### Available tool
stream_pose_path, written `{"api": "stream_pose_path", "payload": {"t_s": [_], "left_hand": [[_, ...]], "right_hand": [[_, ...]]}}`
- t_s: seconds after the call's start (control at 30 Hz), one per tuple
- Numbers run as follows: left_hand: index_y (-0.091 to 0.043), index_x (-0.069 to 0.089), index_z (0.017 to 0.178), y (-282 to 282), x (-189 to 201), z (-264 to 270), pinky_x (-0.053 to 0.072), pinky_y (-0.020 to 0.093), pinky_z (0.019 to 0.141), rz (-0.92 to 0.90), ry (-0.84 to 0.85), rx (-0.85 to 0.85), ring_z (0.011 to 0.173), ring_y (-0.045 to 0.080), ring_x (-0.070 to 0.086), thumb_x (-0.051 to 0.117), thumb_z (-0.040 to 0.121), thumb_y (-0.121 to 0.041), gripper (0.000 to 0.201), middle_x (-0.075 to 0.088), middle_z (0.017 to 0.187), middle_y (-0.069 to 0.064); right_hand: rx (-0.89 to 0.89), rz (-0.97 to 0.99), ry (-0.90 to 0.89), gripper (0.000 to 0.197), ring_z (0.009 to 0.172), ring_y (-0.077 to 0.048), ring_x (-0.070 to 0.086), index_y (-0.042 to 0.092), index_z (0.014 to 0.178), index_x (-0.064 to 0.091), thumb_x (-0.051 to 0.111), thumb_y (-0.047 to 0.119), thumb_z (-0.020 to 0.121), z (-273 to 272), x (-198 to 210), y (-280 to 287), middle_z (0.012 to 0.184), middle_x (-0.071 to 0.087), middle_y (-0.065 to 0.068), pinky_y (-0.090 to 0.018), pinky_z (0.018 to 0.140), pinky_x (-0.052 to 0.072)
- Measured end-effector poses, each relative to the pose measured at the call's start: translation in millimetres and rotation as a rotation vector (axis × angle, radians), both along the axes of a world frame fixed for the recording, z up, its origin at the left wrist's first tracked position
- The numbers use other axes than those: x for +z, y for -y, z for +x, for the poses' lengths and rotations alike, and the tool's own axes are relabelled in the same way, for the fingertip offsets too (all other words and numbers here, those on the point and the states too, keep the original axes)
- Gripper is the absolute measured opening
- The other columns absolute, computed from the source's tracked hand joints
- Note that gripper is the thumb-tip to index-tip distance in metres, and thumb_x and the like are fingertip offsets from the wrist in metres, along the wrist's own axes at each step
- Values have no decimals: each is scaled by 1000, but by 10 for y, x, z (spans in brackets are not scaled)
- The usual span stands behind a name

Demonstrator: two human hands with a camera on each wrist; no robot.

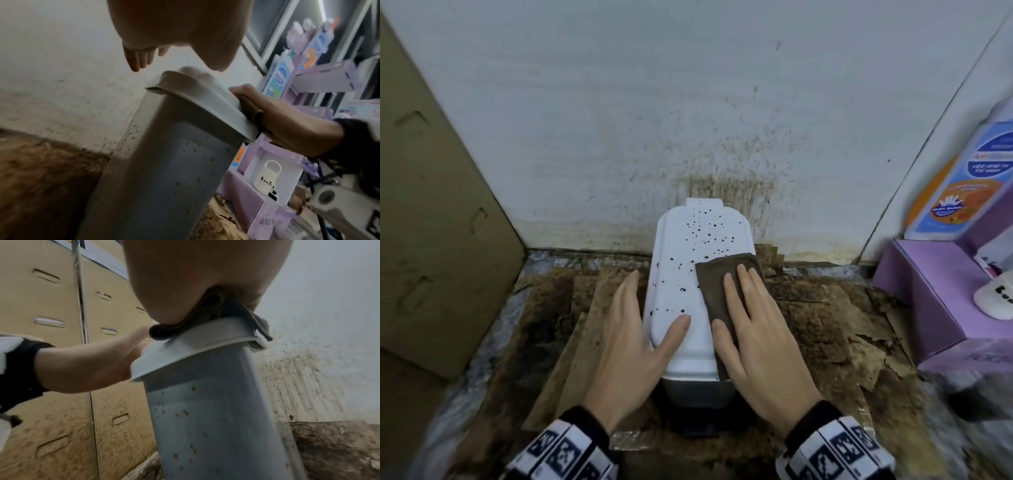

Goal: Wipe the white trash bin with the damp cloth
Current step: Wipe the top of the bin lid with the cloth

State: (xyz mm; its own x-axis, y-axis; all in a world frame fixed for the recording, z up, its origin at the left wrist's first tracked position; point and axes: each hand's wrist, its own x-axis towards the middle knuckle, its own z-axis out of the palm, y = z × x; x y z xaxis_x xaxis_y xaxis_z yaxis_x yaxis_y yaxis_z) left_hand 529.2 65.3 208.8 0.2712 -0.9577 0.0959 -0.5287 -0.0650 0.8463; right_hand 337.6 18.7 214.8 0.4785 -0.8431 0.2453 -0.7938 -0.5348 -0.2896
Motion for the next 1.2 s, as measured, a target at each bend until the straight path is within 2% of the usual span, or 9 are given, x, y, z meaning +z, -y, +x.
{"api": "stream_pose_path", "payload": {"t_s": [0.13,0.23,0.37,0.5,0.73,0.87,1.03,1.13,1.2], "left_hand": [[-39,-13,159,73,-36,112,16,40,126,147,-122,-74,151,-3,4,54,54,-100,138,-4,160,-33],[-40,-14,159,141,-37,120,27,49,123,182,-109,-120,154,6,14,67,46,-97,150,5,165,-28],[-41,-10,160,184,-56,143,26,51,122,200,-96,-141,155,8,13,77,38,-91,158,7,166,-27],[-49,-12,157,168,-100,196,23,54,123,176,-67,-215,155,7,7,85,41,-83,155,1,164,-33],[-45,-5,158,138,-118,203,21,51,124,133,-31,-185,154,2,7,86,43,-80,151,2,163,-31],[-44,5,158,157,-126,195,26,48,122,98,-4,-190,149,1,17,86,45,-79,143,15,158,-28],[-45,9,156,170,-145,196,30,48,120,78,-10,-192,147,-1,20,84,42,-82,141,17,156,-29],[-50,9,155,165,-166,174,31,49,120,53,-73,-208,147,-3,21,89,46,-74,137,18,155,-33],[-52,10,154,166,-180,160,32,49,120,42,-126,-216,147,-3,22,92,48,-68,135,18,154,-34]], "right_hand": [[-6,-6,-28,67,157,-17,1,11,160,20,25,48,105,-11,22,21,169,11,-8,-28,126,4],[6,-14,-88,68,157,-22,3,7,160,19,24,47,105,8,77,97,169,12,-14,-28,125,2],[31,102,-128,74,157,-19,-8,9,161,7,18,52,102,34,167,321,170,-2,-11,-28,125,-6],[48,179,-174,76,156,-19,-12,11,161,0,14,55,102,37,196,619,169,-10,-9,-39,128,1],[102,177,-154,69,153,-12,-24,11,161,-5,20,48,108,11,183,756,167,-22,-3,-33,126,-9],[93,199,-88,69,154,-11,-18,16,161,-2,19,51,106,-19,183,632,169,-15,0,-33,127,-5],[49,152,-17,65,151,-8,-26,26,161,-3,18,51,105,-49,117,146,167,-21,4,-30,125,-7],[-5,155,-37,64,149,-4,-31,30,160,-8,14,52,104,-64,80,-159,165,-26,10,-29,125,-7],[-18,128,-59,64,150,-6,-28,28,161,-6,14,52,105,-73,59,-217,167,-23,7,-31,125,-5]]}}
